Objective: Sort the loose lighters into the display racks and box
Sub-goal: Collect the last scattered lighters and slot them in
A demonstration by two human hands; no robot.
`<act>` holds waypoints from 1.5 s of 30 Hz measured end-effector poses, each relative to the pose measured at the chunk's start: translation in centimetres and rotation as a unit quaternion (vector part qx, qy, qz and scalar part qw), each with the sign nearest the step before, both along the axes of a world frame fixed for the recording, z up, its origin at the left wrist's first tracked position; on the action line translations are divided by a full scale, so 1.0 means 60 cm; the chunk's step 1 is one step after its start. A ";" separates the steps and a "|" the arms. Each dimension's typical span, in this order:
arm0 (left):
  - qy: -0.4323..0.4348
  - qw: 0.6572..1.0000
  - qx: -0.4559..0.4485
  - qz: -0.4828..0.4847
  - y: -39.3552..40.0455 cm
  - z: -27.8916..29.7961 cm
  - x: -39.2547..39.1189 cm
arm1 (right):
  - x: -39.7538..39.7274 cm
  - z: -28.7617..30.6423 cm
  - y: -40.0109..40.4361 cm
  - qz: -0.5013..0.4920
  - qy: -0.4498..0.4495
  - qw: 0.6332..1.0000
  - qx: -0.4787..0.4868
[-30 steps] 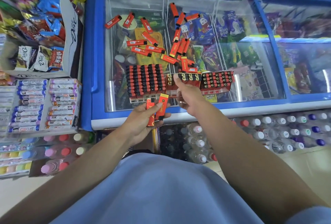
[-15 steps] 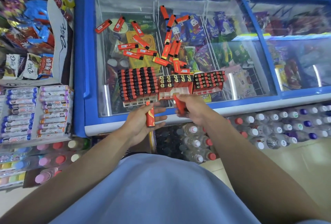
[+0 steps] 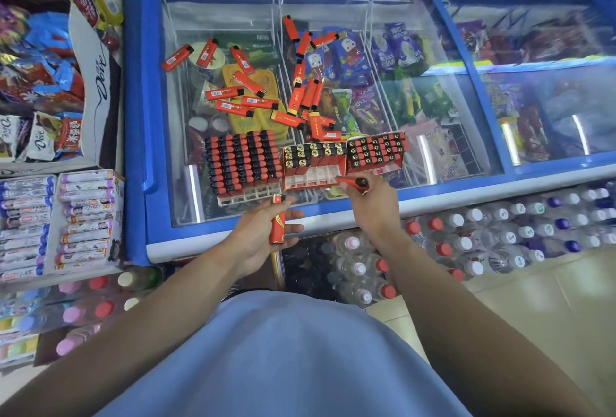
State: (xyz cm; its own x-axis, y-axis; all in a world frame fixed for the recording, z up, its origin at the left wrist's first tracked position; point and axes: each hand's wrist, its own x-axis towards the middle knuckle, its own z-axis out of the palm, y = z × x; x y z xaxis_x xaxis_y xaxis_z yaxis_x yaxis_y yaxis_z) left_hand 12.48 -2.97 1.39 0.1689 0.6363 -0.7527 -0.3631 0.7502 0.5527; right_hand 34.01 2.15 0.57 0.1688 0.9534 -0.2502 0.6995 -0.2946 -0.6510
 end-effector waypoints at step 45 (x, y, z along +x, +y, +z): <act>0.099 0.977 0.128 0.140 -0.064 0.017 0.204 | 0.071 0.042 0.013 0.412 0.133 0.901 0.009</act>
State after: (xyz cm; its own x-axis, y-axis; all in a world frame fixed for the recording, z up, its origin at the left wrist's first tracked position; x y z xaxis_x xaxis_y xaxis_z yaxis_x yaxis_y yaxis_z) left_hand 24.70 -6.84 2.40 -0.1724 0.8081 -0.5633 -0.4012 0.4646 0.7894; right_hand 38.26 2.93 3.08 -0.6619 0.7322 -0.1603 0.4946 0.2659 -0.8274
